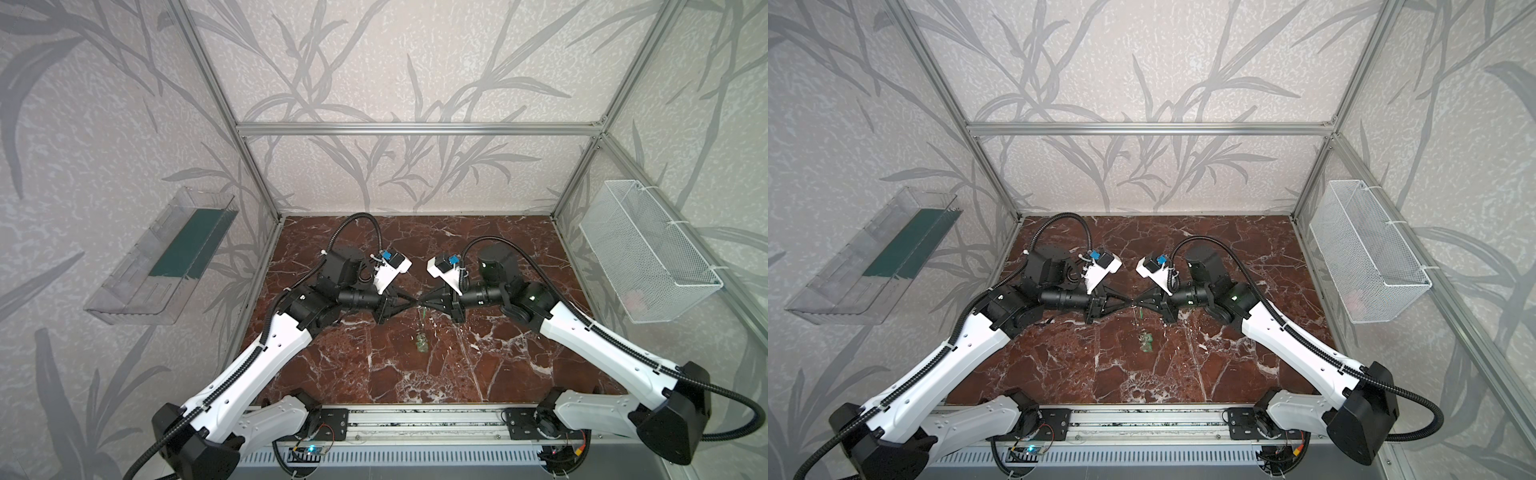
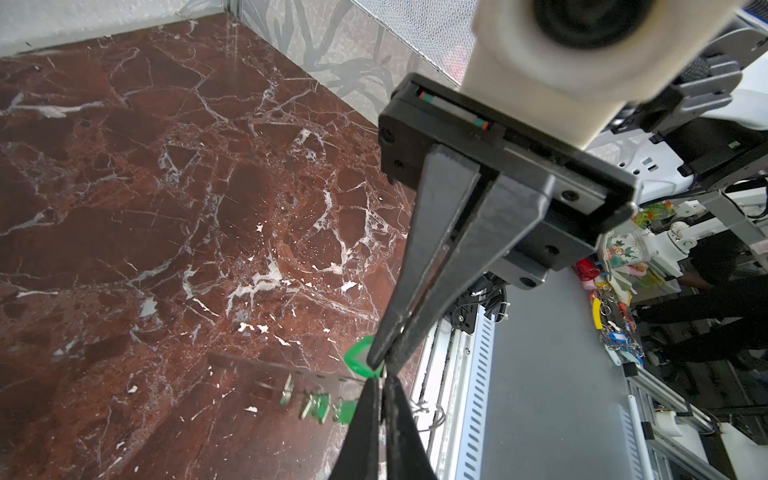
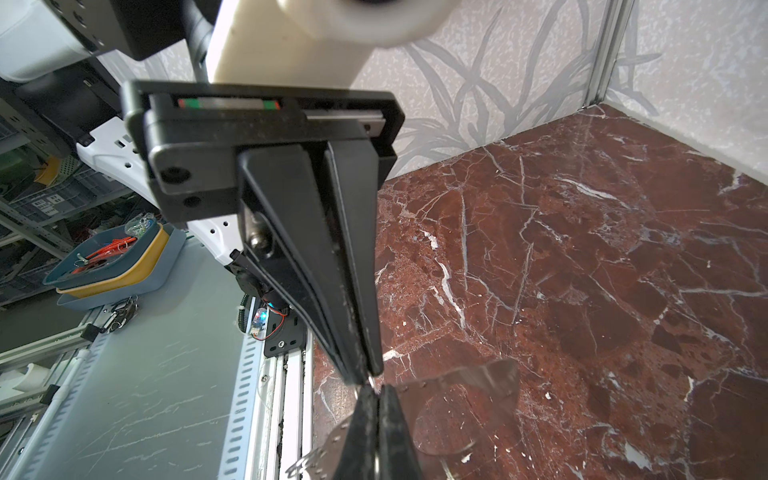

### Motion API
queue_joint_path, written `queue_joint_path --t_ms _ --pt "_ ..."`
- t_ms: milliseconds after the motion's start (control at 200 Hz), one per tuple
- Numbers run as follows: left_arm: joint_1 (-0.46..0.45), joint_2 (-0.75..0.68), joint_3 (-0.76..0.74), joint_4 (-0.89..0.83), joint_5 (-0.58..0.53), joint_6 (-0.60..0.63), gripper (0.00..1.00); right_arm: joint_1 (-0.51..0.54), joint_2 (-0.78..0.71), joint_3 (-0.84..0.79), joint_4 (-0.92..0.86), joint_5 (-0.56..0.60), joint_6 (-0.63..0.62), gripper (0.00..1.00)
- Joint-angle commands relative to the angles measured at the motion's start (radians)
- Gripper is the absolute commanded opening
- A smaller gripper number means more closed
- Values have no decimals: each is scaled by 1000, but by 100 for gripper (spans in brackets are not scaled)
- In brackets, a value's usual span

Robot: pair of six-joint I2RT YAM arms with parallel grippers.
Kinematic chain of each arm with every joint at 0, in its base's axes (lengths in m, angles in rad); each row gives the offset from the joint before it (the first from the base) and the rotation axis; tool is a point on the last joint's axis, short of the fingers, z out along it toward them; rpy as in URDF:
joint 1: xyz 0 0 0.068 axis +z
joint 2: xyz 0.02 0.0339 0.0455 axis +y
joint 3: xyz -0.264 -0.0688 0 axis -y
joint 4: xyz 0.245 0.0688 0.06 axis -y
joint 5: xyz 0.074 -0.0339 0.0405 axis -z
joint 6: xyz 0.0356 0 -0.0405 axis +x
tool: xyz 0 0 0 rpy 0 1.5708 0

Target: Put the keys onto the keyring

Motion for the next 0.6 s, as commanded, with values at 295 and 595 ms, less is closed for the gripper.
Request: queue_joint_path --t_ms 295,595 --pt "-5 -53 -11 80 -76 -19 0 10 -44 1 66 60 8 14" --pt "-4 -150 -74 202 -141 -62 0 4 -175 -150 240 252 75 43"
